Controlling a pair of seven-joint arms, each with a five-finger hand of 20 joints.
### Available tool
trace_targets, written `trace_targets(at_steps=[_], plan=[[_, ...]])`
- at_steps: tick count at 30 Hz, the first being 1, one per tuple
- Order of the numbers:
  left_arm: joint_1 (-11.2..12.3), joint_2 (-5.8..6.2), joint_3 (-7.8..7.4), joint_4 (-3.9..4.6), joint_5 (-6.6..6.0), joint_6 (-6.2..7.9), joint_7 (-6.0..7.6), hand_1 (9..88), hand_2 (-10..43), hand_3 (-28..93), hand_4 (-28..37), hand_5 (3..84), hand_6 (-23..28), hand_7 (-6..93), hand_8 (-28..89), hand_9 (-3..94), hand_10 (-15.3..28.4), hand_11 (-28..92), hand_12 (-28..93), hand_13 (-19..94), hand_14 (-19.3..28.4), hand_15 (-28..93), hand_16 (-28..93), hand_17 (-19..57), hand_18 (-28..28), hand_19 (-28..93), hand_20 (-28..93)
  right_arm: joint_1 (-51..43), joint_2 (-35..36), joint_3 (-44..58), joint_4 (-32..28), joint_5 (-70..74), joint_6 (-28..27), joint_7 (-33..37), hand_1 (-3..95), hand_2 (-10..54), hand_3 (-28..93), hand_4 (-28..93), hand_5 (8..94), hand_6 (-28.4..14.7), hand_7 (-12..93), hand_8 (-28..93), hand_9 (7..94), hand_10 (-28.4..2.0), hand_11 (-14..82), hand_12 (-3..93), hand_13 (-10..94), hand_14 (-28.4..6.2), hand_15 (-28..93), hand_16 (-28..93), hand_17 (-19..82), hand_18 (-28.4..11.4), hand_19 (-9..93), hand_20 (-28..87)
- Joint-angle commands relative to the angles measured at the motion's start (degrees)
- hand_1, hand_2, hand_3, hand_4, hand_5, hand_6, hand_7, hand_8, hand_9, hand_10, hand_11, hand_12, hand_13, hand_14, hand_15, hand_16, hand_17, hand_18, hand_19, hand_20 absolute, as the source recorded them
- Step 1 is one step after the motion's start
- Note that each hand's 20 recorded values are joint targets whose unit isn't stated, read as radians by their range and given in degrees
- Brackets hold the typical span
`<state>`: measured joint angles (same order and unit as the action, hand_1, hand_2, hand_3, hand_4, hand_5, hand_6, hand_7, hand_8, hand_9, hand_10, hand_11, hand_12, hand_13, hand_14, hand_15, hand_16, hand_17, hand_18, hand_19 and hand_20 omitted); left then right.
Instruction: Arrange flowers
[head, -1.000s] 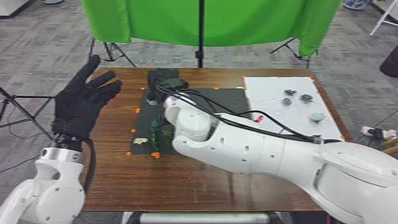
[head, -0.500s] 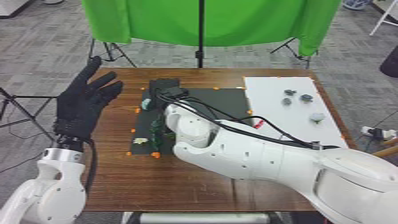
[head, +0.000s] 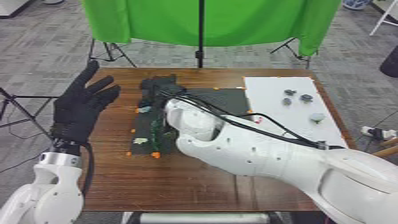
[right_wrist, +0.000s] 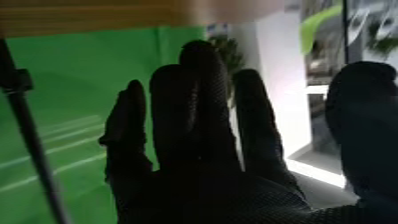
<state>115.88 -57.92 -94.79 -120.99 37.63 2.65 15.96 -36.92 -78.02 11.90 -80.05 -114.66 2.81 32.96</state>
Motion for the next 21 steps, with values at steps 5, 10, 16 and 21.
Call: trace_targets(at_steps=[5, 10, 16, 21], plan=[[3.3, -1.03, -1.6, -1.23, 0.4, 0.12, -0.65, 23.9, 6.3, 77, -27.1, 31.9, 4.8, 12.0, -10, 32.0, 19.6, 20, 14, 24, 28.4, 47, -5, -5.6, 28.4, 41, 41, -3.4, -1.1, 5.9, -2.5, -1.7, -12.0, 2.2, 13.3, 6.1, 81, -27, 31.6, 5.4, 9, -10, 43.7, -21.9, 68.3, 22.2, 40, -19.3, 93, 22, 6, -28.0, 73, 58], [8.3, -4.71, -4.54, -2.62, 0.81, 0.61, -2.05, 23.8, 6.3, 77, -27.2, 31.9, 4.8, 12.2, -11, 32.0, 19.6, 21, 13, 24, 28.4, 48, -6, -5.6, 28.4, 41, 42, -11.6, 4.0, 15.7, -11.3, -1.0, -11.7, 1.0, 17.8, 6.0, 81, -28, 39.6, 2.3, 11, -10, 48.7, -21.2, 52.6, 15.7, 43, -18.2, 84, 13, 10, -28.4, 72, 55], [15.7, -6.31, -7.25, -4.27, 0.16, 1.38, -1.14, 23.7, 6.2, 77, -27.5, 32.0, 4.7, 12.5, -11, 32.0, 19.5, 21, 12, 24, 28.4, 48, -6, -5.5, 28.4, 41, 42, -21.1, 16.5, 24.5, -25.8, 2.1, -5.5, 3.1, 20.2, 6.3, 77, -27, 44.3, 0.3, 11, -11, 52.5, -20.6, 37.1, 14.7, 42, -18.2, 77, 11, 10, -28.4, 71, 52], [17.4, -6.08, -7.32, -4.08, -0.7, 2.04, 0.27, 22.3, 6.5, 77, -28.0, 32.2, 4.4, 12.6, -11, 32.0, 19.5, 22, 12, 24, 28.4, 48, -6, -5.4, 28.4, 41, 42, -30.2, 24.5, 34.5, -33.1, 4.6, 0.0, 7.2, 21.6, 5.3, 74, -27, 46.7, -0.5, 12, -11, 53.6, -20.3, 30.4, 14.4, 43, -18.1, 72, 9, 11, -28.4, 68, 48]])
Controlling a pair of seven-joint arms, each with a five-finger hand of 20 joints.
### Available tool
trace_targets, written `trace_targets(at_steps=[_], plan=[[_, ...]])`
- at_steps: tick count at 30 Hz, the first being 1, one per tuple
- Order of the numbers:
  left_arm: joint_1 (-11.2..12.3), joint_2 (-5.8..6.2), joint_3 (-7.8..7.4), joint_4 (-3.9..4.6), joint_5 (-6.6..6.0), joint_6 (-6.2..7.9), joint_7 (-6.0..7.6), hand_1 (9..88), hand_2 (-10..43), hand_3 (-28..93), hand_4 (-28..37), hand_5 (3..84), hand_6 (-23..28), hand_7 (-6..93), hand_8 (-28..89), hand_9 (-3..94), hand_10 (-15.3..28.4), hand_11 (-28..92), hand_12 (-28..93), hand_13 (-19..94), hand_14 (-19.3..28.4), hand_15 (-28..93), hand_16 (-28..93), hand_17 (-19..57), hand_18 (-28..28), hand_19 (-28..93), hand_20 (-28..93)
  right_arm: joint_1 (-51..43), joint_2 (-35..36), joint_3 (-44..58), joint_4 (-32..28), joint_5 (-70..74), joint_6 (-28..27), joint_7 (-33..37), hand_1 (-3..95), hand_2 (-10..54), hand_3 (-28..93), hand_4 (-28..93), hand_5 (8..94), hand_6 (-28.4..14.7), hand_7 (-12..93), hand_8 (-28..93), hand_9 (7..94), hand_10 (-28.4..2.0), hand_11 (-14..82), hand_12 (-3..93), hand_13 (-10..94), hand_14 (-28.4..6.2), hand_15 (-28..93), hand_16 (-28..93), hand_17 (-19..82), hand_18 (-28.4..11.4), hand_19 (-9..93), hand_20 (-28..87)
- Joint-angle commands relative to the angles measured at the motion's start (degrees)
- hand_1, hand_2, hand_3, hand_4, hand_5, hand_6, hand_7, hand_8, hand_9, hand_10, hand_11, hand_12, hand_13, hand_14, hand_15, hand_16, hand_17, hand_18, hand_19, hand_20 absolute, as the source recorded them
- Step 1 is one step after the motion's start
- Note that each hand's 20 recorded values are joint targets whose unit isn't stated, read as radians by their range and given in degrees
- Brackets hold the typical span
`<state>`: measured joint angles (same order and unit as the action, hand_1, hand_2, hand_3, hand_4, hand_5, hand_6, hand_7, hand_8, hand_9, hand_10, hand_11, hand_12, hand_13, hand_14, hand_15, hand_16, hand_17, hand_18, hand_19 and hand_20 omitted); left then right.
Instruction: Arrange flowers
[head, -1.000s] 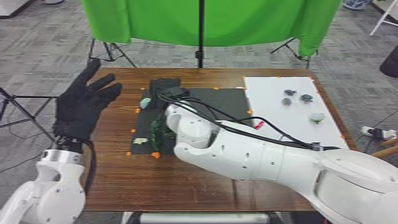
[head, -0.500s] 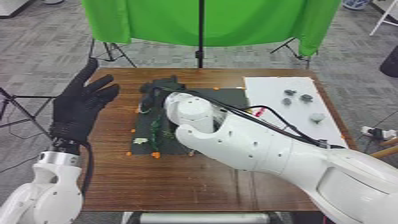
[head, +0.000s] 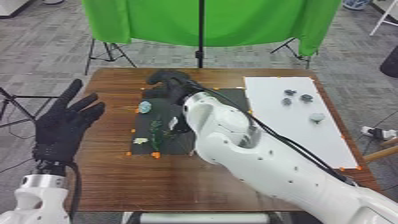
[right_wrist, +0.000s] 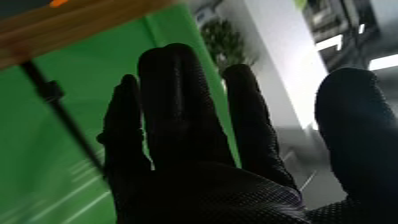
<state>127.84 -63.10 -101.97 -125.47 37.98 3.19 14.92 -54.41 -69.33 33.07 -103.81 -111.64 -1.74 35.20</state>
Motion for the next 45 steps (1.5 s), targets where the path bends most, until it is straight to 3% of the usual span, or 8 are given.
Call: trace_targets(at_steps=[1, 6, 18, 20, 31, 37, 41, 45], plan=[[5.9, -0.88, -0.21, 0.19, -1.31, 1.84, 1.69, 21.8, 6.6, 77, -28.1, 32.4, 4.3, 12.7, -11, 32.0, 19.4, 22, 12, 24, 28.4, 48, -6, -5.4, 28.4, 41, 42, -14.3, 17.3, 14.8, -10.4, 1.8, 5.8, 6.1, 21.9, 4.5, 73, -27, 47.3, -0.5, 12, -11, 53.6, -20.3, 30.1, 14.6, 43, -18.0, 71, 9, 11, -28.4, 68, 47], [6.0, -0.9, -0.5, 0.19, -1.49, 1.95, 2.46, 20.7, 6.9, 76, -28.2, 32.9, 3.9, 12.7, -11, 32.1, 19.5, 22, 12, 24, 28.4, 48, -6, -5.5, 28.4, 41, 42, -23.1, 24.7, 23.2, -14.1, 0.0, 10.4, 10.1, 22.5, 2.8, 73, -27, 49.2, -0.5, 13, -11, 54.8, -20.1, 29.0, 14.5, 45, -18.8, 70, 9, 12, -28.4, 68, 46], [7.2, 2.55, 1.24, 0.15, -4.18, 4.42, 6.57, 19.9, 7.0, 75, -28.3, 33.0, 3.8, 12.3, -11, 32.3, 19.3, 21, 12, 24, 28.4, 48, -6, -5.5, 28.4, 41, 43, -35.6, 34.2, 35.5, -9.7, -6.8, 11.5, 21.9, 26.0, -1.5, 75, -28, 50.1, -0.4, 13, -12, 54.9, -19.9, 28.0, 14.7, 46, -18.4, 69, 9, 13, -28.4, 70, 44], [7.4, 3.17, 1.59, 0.18, -4.75, 4.79, 7.55, 19.9, 7.0, 75, -28.3, 32.9, 3.8, 12.3, -11, 32.3, 19.4, 21, 12, 24, 28.4, 48, -6, -5.5, 28.4, 41, 43, -35.5, 35.2, 34.9, -8.1, -7.5, 10.4, 22.4, 26.6, -2.0, 75, -28, 50.1, -0.4, 13, -12, 54.4, -19.8, 27.7, 14.7, 45, -18.3, 69, 9, 13, -28.4, 70, 44], [7.4, 4.27, 3.09, 0.43, -5.59, 5.29, 8.84, 20.3, 6.7, 76, -28.3, 32.7, 3.8, 12.3, -11, 32.3, 19.3, 21, 12, 24, 28.3, 48, -6, -5.5, 28.4, 41, 43, -19.2, 35.0, 17.2, 4.2, -8.8, 8.6, 24.0, 30.1, -7.2, 78, -28, 48.1, 0.3, 13, -12, 50.3, -19.6, 23.0, 14.1, 44, -17.6, 70, 9, 14, -28.4, 71, 43], [6.8, 3.47, 2.95, 0.45, -5.02, 4.75, 7.78, 20.5, 6.7, 76, -28.3, 32.6, 3.9, 12.2, -11, 32.1, 19.2, 21, 12, 24, 28.4, 48, -6, -5.4, 28.4, 41, 43, -14.3, 33.8, 11.8, 6.8, -10.8, 9.0, 24.7, 31.0, -8.6, 78, -28, 47.8, 0.8, 13, -12, 50.8, -19.2, 22.7, 14.3, 45, -17.3, 70, 8, 15, -28.4, 71, 43], [6.7, 2.86, 2.61, 0.42, -4.72, 4.57, 7.04, 20.6, 6.7, 76, -28.3, 32.6, 3.9, 12.3, -11, 32.1, 19.3, 21, 12, 24, 28.4, 48, -6, -5.5, 28.4, 41, 43, -12.8, 33.3, 8.8, 8.4, -12.4, 6.5, 25.0, 39.3, -9.5, 76, -28, 58.7, 2.8, 15, -13, 64.5, -14.4, 26.1, 15.1, 57, -13.0, 66, 12, 18, -28.4, 73, 43], [6.7, 3.13, 2.88, 0.44, -4.95, 4.68, 7.26, 20.7, 6.7, 76, -28.3, 32.5, 4.0, 12.2, -11, 32.1, 19.4, 21, 12, 24, 28.4, 48, -6, -5.5, 28.4, 41, 43, -14.7, 32.9, 10.3, 8.5, -10.4, 4.9, 25.6, 57.2, -9.5, 64, -28, 77.5, 2.4, 15, -1, 88.2, -7.5, 11.0, 32.4, 73, -5.4, 59, 26, 26, -27.0, 79, 41]])
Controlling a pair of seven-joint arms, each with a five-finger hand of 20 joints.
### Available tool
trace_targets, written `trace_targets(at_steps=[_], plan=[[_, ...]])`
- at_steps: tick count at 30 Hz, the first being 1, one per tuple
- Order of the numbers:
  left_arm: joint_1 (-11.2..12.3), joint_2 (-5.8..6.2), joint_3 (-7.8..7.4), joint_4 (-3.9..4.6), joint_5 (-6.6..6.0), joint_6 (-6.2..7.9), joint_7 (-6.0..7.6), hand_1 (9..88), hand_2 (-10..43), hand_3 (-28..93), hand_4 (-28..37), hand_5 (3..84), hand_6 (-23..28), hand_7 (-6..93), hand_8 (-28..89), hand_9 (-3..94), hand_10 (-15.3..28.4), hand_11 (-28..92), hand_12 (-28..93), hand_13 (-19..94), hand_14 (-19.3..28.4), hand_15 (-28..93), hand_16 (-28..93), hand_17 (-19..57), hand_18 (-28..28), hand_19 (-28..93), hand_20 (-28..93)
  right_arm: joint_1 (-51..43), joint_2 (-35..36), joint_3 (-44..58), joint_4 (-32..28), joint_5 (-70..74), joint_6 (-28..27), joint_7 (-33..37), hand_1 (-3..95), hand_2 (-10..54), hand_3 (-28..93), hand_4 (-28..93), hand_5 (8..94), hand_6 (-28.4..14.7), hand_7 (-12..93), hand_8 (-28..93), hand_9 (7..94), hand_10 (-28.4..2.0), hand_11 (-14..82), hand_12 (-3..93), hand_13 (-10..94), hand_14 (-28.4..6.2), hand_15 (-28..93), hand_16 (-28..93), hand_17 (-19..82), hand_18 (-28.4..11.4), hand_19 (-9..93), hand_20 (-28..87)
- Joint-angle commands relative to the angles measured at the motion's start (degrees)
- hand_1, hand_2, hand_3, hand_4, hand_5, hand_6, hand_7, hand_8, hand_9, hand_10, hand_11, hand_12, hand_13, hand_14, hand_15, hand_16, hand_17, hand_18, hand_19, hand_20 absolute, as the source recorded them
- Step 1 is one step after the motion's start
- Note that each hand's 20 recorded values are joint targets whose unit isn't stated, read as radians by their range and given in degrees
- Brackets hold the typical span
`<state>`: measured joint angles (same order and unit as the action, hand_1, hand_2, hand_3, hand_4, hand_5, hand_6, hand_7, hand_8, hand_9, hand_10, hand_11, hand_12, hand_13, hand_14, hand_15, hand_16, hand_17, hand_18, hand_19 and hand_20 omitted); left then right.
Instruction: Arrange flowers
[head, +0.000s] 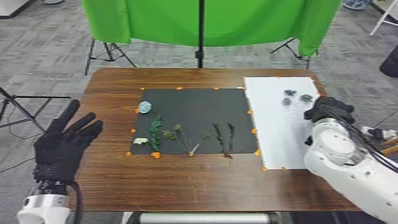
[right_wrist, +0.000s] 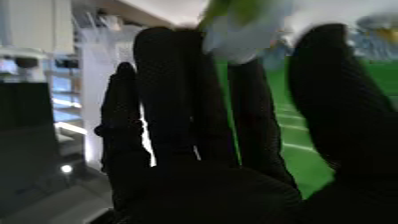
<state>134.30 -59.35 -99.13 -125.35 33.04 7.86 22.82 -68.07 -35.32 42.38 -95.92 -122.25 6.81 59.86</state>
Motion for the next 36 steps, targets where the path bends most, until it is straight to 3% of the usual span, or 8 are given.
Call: trace_targets(at_steps=[1, 7, 13, 15, 20, 23, 28, 36], plan=[[0.3, -0.67, -0.01, 0.32, 0.12, 0.01, -0.66, 20.7, 6.7, 76, -28.3, 32.5, 4.0, 12.2, -11, 32.1, 19.4, 21, 12, 24, 28.4, 48, -6, -5.5, 28.4, 41, 43, -1.4, -1.0, 1.0, 0.7, -0.1, -3.1, 0.8, 57.8, -9.5, 64, -28, 78.1, 2.4, 15, -1, 88.9, -7.2, 10.5, 33.0, 73, -5.2, 59, 27, 26, -26.9, 80, 42], [0.9, -0.31, -0.15, 0.19, -0.2, 0.44, -0.03, 21.0, 6.5, 76, -28.3, 32.4, 4.1, 12.2, -11, 32.1, 19.4, 21, 12, 24, 28.4, 48, -6, -5.5, 28.4, 41, 43, -2.2, 0.0, 0.6, 0.6, -4.0, 3.1, -0.1, 62.7, -9.5, 62, -28, 86.6, 2.5, 18, 2, 93.6, -4.3, 13.7, 33.8, 80, -1.9, 57, 30, 33, -22.7, 81, 42], [0.8, -0.58, 0.03, 0.29, 0.17, -0.06, -0.46, 21.3, 6.5, 76, -28.3, 32.3, 4.2, 12.1, -11, 32.1, 19.4, 21, 12, 24, 28.4, 48, -6, -5.5, 28.4, 41, 43, -2.3, 1.0, -0.1, -0.4, -8.5, 9.4, -0.3, 63.4, -9.5, 63, -28, 88.6, 1.9, 17, 2, 93.7, -4.3, 15.8, 33.1, 82, -1.4, 56, 31, 35, -20.9, 81, 42], [1.1, 0.0, 0.3, 0.31, -0.26, 0.23, 0.24, 21.4, 6.4, 76, -28.3, 32.3, 4.1, 12.1, -10, 32.1, 19.4, 21, 12, 24, 28.4, 48, -6, -5.5, 28.4, 41, 43, -1.9, 1.2, -0.5, -1.1, -9.1, 11.2, -0.1, 63.4, -9.5, 64, -28, 89.1, 1.7, 17, 2, 93.7, -4.5, 16.4, 32.9, 82, -1.3, 56, 32, 36, -20.6, 81, 43], [1.2, -0.71, -0.1, 0.18, 0.36, -0.18, -0.48, 21.6, 6.4, 76, -28.3, 32.2, 4.2, 12.1, -10, 32.0, 19.4, 21, 12, 24, 28.4, 48, -6, -5.5, 28.4, 41, 43, -2.0, 0.9, 0.5, -3.3, -10.1, 10.2, 1.1, 61.7, -9.5, 67, -28, 89.4, 1.3, 16, 3, 93.7, -5.1, 17.6, 33.1, 83, -1.3, 56, 33, 36, -20.6, 81, 43], [1.0, -1.23, -0.24, 0.2, 0.81, -0.5, -1.23, 21.7, 6.3, 77, -28.3, 32.2, 4.3, 12.2, -10, 32.0, 19.4, 21, 12, 24, 28.4, 48, -6, -5.5, 28.4, 41, 43, -5.0, 0.8, 4.6, -6.0, -7.7, 4.2, 1.0, 58.2, -9.5, 72, -28, 87.9, 1.0, 18, 4, 93.6, -5.2, 16.4, 34.6, 81, -2.2, 57, 33, 35, -21.2, 81, 43], [1.3, -1.49, -0.46, 0.15, 1.0, -0.62, -1.46, 22.0, 6.2, 77, -28.3, 32.1, 4.3, 12.2, -11, 32.0, 19.5, 21, 12, 24, 28.4, 48, -6, -5.5, 28.4, 41, 43, -10.0, 0.0, 11.2, -9.4, -1.7, -4.8, 0.7, 38.6, -9.5, 77, -28, 62.1, -2.3, 15, -12, 67.3, -16.8, 30.1, 16.6, 56, -15.4, 73, 16, 22, -28.1, 79, 50], [1.2, -1.2, -0.13, 0.32, 0.88, -0.59, -1.27, 22.2, 6.1, 77, -28.3, 32.1, 4.4, 12.2, -11, 32.0, 19.4, 21, 12, 24, 28.4, 48, -6, -5.5, 28.4, 41, 43, -8.7, -0.2, 8.1, -6.8, 0.6, -5.5, 0.9, 37.0, -9.5, 75, -28, 53.9, -1.8, 13, -12, 59.1, -19.7, 25.4, 14.9, 49, -18.8, 73, 12, 20, -28.4, 76, 53]])
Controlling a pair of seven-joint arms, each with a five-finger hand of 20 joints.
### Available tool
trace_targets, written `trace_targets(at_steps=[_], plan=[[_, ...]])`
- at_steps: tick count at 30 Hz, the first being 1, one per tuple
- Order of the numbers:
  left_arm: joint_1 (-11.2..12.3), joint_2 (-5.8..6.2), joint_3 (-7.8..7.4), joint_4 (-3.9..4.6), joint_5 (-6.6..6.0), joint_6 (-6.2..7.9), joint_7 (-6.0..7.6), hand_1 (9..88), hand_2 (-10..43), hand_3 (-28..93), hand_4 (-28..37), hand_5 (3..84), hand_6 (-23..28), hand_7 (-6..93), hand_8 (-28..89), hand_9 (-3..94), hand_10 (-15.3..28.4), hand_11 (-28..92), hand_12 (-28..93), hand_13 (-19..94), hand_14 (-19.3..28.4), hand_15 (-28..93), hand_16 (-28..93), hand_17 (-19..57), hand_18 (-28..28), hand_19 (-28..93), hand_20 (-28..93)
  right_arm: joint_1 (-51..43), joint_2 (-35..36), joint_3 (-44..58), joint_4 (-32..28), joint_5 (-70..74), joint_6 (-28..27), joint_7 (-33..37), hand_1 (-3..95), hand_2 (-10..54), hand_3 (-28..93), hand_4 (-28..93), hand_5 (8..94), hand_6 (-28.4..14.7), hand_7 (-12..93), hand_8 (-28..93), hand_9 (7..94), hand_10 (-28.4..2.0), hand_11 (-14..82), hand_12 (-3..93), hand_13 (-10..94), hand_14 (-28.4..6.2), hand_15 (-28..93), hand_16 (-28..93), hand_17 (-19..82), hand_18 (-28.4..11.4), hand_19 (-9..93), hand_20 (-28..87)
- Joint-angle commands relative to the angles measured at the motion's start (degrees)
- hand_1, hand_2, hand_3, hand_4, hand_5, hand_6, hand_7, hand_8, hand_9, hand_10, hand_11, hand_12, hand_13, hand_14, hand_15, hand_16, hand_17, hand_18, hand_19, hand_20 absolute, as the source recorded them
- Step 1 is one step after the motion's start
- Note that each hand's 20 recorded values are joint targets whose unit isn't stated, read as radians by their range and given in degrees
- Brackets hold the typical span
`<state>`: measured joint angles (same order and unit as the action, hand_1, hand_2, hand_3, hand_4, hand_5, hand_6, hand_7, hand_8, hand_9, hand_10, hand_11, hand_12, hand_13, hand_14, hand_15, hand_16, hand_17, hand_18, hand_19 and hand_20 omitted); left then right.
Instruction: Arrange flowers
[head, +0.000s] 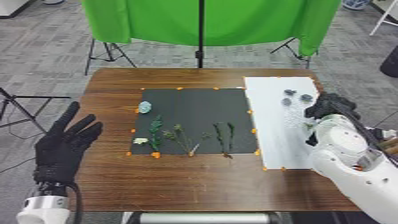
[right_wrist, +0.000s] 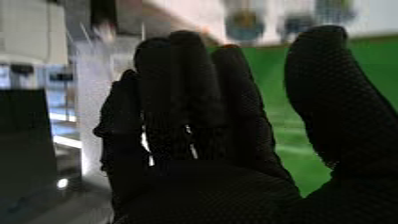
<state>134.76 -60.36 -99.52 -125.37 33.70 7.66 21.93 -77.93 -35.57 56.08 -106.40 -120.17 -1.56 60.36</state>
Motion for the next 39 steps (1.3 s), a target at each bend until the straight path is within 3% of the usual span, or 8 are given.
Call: trace_targets(at_steps=[1, 6, 11, 20, 23, 27, 33, 39], plan=[[0.5, -0.37, 0.27, 0.42, 0.32, -0.53, -0.54, 22.3, 6.2, 77, -28.3, 32.1, 4.4, 12.2, -11, 32.0, 19.4, 21, 12, 24, 28.4, 48, -6, -5.5, 28.4, 41, 43, 2.5, 0.2, -7.5, 4.6, -1.7, 4.1, 0.1, 37.2, -9.5, 75, -28, 54.2, -1.5, 13, -12, 59.3, -19.7, 25.0, 14.8, 50, -18.8, 72, 12, 20, -28.4, 76, 53], [0.0, -0.27, 0.65, 0.58, 0.4, -0.73, -0.14, 22.4, 6.1, 77, -28.3, 32.0, 4.4, 12.3, -11, 32.0, 19.4, 21, 12, 24, 28.4, 48, -6, -5.5, 28.4, 41, 43, 6.2, 0.3, -14.3, 8.6, -6.0, 9.5, -0.1, 45.2, -9.5, 75, -28, 66.4, 3.0, 15, -12, 72.0, -14.3, 23.9, 15.2, 62, -12.5, 66, 13, 23, -28.4, 78, 52], [0.1, -0.38, 0.24, 0.45, 0.42, -0.55, -0.19, 22.4, 6.2, 77, -28.3, 31.9, 4.4, 12.3, -11, 32.0, 19.4, 21, 12, 24, 28.4, 48, -6, -5.4, 28.4, 41, 43, 4.1, 0.4, -13.3, 6.9, -10.2, 15.0, -0.3, 62.9, -9.5, 60, -28, 88.4, 2.8, 15, 2, 93.4, -5.4, 17.5, 30.6, 82, -3.6, 54, 29, 33, -23.6, 82, 48], [2.7, -1.55, -1.52, -0.24, 0.21, 0.07, -0.41, 22.4, 6.3, 77, -28.3, 31.9, 4.4, 12.4, -11, 32.0, 19.4, 21, 12, 24, 28.4, 48, -6, -5.5, 28.4, 41, 42, 11.3, -4.1, -18.2, -2.7, -12.3, 20.5, -8.8, 63.2, -9.5, 62, -28, 90.8, 1.9, 15, 2, 93.7, -5.3, 20.5, 29.7, 84, -3.5, 54, 31, 35, -22.8, 84, 48], [3.3, -0.75, -1.74, -0.43, -0.34, 0.22, 0.44, 22.4, 6.3, 77, -28.3, 31.8, 4.4, 12.4, -11, 32.0, 19.4, 21, 12, 24, 28.4, 48, -6, -5.5, 28.4, 41, 42, 18.1, -9.1, -24.4, -3.5, -9.1, 21.4, -14.1, 62.5, -9.5, 63, -28, 90.6, 1.7, 15, 2, 93.7, -5.5, 20.5, 29.9, 83, -3.4, 54, 31, 34, -22.8, 84, 48], [2.9, -0.26, -1.25, -0.43, -0.78, 0.74, 1.03, 22.3, 6.3, 77, -28.3, 31.8, 4.4, 12.4, -11, 32.0, 19.4, 21, 12, 24, 28.4, 48, -6, -5.5, 28.4, 41, 42, 26.2, -17.6, -33.1, 0.2, -6.4, 22.4, -19.4, 59.3, -9.5, 67, -28, 88.3, 2.1, 16, 3, 93.7, -6.4, 18.7, 33.2, 79, -3.8, 60, 31, 30, -21.7, 84, 50], [0.7, -1.1, -1.24, 0.04, 0.48, -0.61, -2.47, 22.3, 6.3, 77, -28.3, 31.8, 4.5, 12.2, -11, 32.0, 19.3, 21, 12, 24, 28.4, 48, -6, -5.5, 28.4, 41, 42, 32.3, -27.6, -39.5, 8.3, -4.8, 20.8, -23.8, 56.1, -9.5, 71, -28, 87.3, 3.0, 17, 3, 93.7, -6.4, 18.7, 35.2, 76, -4.1, 63, 30, 28, -22.2, 83, 51], [-0.6, -0.19, -0.75, 0.38, 0.28, -0.48, -2.14, 22.3, 6.4, 77, -28.3, 31.6, 4.4, 11.8, -10, 31.8, 19.3, 20, 12, 23, 28.3, 47, -6, -5.6, 28.4, 41, 42, 32.8, -32.4, -41.7, 13.5, -4.5, 14.3, -26.0, 55.0, -9.5, 72, -28, 86.3, 4.0, 18, 2, 93.7, -5.8, 17.8, 38.1, 71, -4.8, 68, 31, 24, -22.6, 82, 53]])
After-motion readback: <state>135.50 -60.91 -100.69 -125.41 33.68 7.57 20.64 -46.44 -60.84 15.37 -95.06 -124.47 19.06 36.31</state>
